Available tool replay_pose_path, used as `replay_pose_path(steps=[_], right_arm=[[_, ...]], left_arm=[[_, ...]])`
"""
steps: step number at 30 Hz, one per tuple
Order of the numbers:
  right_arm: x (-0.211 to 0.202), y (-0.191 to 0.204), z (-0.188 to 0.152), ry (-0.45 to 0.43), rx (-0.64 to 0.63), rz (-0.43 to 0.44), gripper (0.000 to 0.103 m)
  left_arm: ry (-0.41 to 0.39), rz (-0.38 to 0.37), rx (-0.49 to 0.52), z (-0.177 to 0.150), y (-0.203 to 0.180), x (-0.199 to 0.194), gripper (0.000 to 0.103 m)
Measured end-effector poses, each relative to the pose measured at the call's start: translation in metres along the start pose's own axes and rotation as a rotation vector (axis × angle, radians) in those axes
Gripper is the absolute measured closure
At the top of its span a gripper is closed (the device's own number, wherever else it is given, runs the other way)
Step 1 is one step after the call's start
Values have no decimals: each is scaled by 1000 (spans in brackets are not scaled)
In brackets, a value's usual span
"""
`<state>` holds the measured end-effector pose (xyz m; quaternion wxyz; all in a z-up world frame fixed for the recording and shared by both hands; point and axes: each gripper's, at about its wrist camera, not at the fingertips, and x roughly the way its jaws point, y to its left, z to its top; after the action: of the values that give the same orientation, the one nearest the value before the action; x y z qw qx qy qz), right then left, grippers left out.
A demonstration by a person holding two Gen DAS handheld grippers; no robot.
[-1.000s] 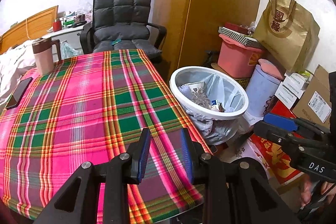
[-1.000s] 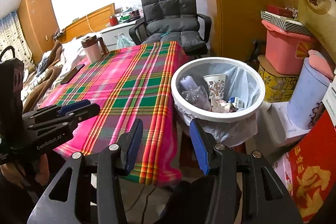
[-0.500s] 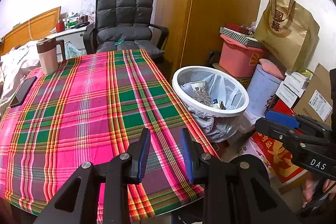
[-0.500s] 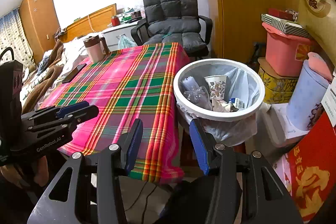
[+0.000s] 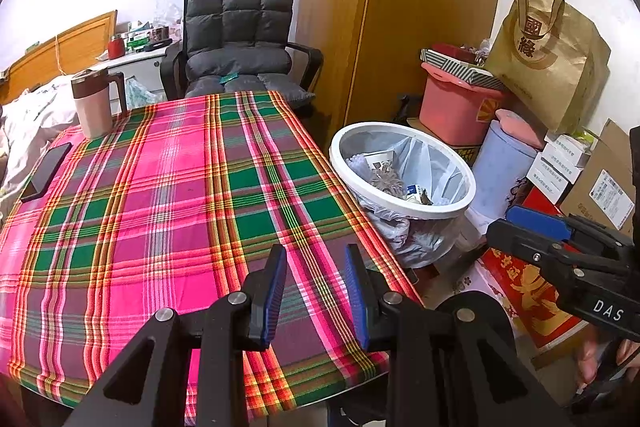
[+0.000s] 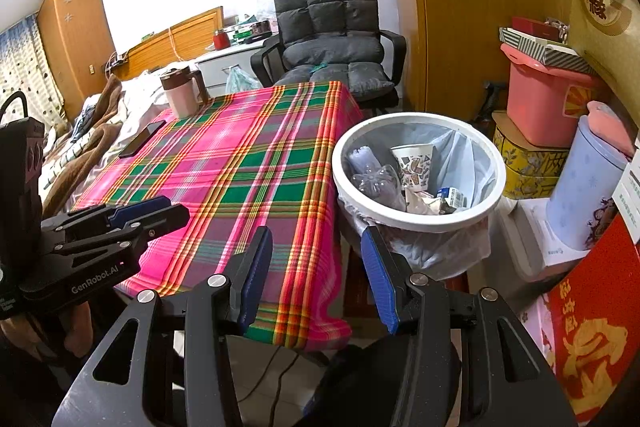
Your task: Collect trash
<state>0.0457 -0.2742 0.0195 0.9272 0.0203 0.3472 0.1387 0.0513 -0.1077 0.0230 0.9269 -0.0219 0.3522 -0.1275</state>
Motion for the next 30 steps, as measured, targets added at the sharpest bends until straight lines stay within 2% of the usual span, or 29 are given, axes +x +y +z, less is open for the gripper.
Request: replay_pose_path(steps=[30], right_arm=[[1,0,0,2,0,1,54]], left_arm=[[10,5,-4,-3,1,0,74]])
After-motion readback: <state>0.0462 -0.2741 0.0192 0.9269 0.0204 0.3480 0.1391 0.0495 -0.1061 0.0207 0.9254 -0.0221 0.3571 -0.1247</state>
